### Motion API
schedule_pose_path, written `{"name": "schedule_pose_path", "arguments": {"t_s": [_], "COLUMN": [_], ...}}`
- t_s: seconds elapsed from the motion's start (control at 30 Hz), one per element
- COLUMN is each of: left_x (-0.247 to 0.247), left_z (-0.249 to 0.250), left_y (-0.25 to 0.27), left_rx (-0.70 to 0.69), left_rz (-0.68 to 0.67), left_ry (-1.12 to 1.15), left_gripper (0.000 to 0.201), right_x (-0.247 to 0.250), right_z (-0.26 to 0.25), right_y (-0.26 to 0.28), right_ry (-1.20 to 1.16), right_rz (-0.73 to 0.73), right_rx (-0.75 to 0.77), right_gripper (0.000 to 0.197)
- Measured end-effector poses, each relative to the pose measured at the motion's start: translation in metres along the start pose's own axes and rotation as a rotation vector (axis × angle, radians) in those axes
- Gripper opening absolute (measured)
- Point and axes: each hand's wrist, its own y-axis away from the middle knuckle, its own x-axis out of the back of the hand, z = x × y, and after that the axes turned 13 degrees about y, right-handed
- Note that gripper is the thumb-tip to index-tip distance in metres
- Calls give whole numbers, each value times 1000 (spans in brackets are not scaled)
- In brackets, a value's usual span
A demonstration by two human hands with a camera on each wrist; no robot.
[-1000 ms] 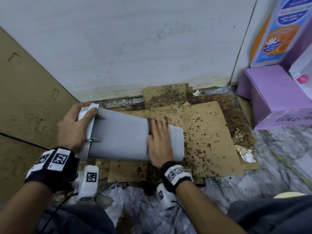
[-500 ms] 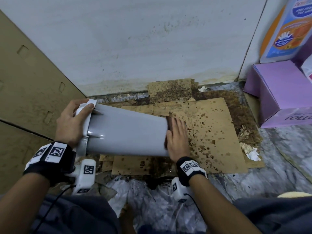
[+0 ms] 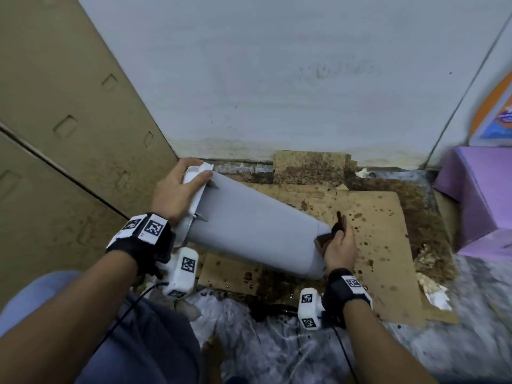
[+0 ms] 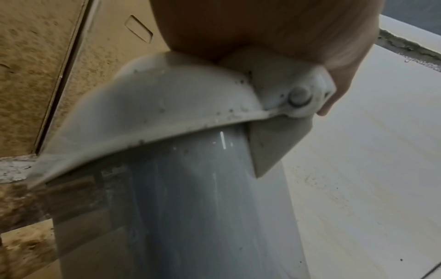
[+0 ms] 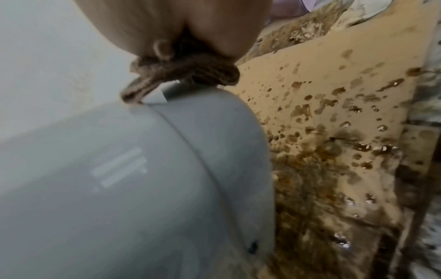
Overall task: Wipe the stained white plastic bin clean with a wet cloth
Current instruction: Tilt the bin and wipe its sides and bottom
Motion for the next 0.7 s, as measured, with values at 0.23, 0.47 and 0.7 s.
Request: {"name": "schedule_pose_path", "arguments": {"t_s": [0.23, 0.47, 0.7], "left_x": [9, -2, 12], "left_z": [12, 17, 3], "left_y": [6, 11, 12], "left_rx": [73, 123, 140], "left_rz": [-106, -101, -42], "left_ry": [-56, -109, -74], "left_gripper": [39, 43, 44], "right_x": [5, -66, -61], "right_z": [-101, -162, -106], "right_y": [57, 143, 108], "right_ry": [-119, 87, 428], "right_rz": [-89, -215, -164], "right_rx": [444, 729, 644], "right_gripper": [43, 54, 50]}}
